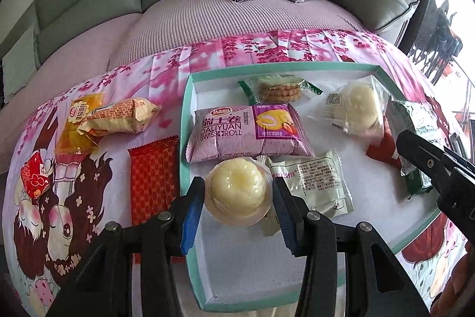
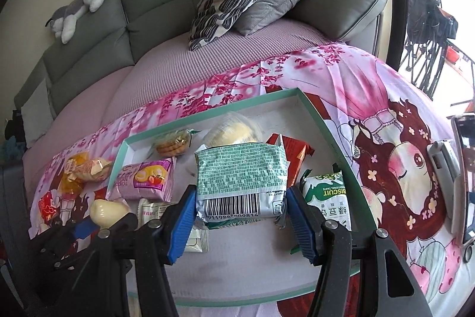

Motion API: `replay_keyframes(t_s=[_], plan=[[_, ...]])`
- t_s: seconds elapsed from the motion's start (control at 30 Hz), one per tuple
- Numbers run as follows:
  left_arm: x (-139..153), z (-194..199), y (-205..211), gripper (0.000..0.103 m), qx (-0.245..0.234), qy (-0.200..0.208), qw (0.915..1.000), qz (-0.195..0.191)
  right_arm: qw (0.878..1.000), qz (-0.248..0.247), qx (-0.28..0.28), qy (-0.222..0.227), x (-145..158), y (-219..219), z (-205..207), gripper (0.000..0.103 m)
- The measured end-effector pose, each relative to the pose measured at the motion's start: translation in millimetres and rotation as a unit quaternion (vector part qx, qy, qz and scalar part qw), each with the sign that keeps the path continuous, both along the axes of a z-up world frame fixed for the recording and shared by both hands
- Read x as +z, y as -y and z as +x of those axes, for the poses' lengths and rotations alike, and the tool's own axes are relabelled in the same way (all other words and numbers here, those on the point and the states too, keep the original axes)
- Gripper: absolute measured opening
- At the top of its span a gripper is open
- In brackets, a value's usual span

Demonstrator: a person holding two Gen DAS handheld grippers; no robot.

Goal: Organize snacks
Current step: 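Carry the pudding cup and green pack over the tray with both grippers, then open both grippers to release the cup and pack into the tray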

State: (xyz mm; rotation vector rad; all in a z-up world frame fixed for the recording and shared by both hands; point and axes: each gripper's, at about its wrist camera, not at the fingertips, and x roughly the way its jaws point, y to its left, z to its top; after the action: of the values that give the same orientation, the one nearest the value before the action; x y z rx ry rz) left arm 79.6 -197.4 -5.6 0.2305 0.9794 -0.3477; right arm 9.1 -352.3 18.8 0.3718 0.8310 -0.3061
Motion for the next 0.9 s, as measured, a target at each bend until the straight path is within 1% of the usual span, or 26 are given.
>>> replay_keyframes(t_s=[0.2, 0.33, 0.4, 0.43, 0.47, 0.63, 0.8, 0.9], plan=[[-4, 1, 0, 0.049, -0.001, -0.007, 1.0, 0.001, 1.0, -0.005, 0.002, -0.024, -7, -2, 4, 0.065], [-3, 1, 0, 0.049, -0.001, -0.008, 1.0, -0.001, 1.0, -0.006, -0.002, -0.029, -8, 1, 3, 0.065], [-1, 1, -1, 0.052, -0.001, -0.007, 1.0, -0.005, 1.0, -0.007, -0.005, -0.03, -8, 2, 2, 0.065], [0, 1, -1, 0.059, -0.001, -0.005, 1.0, -0.006, 0.999, -0.008, -0.005, -0.03, -7, 2, 2, 0.066], [1, 0, -2, 0.06, -0.002, -0.005, 0.9999, -0.01, 1.0, -0.008, -0.006, -0.03, -7, 2, 2, 0.066], [6, 0, -3, 0.06, 0.001, -0.002, 0.9999, -0.015, 1.0, -0.012, -0.005, -0.02, -1, 1, 0, 0.068], [13, 0, -10, 0.06, 0.021, 0.006, 0.9996, -0.017, 1.0, -0.017, -0.001, -0.017, 2, -2, 0, 0.07], [18, 2, -18, 0.061, 0.044, 0.014, 0.9988, -0.017, 1.0, -0.018, -0.001, -0.016, 3, -2, 0, 0.07]])
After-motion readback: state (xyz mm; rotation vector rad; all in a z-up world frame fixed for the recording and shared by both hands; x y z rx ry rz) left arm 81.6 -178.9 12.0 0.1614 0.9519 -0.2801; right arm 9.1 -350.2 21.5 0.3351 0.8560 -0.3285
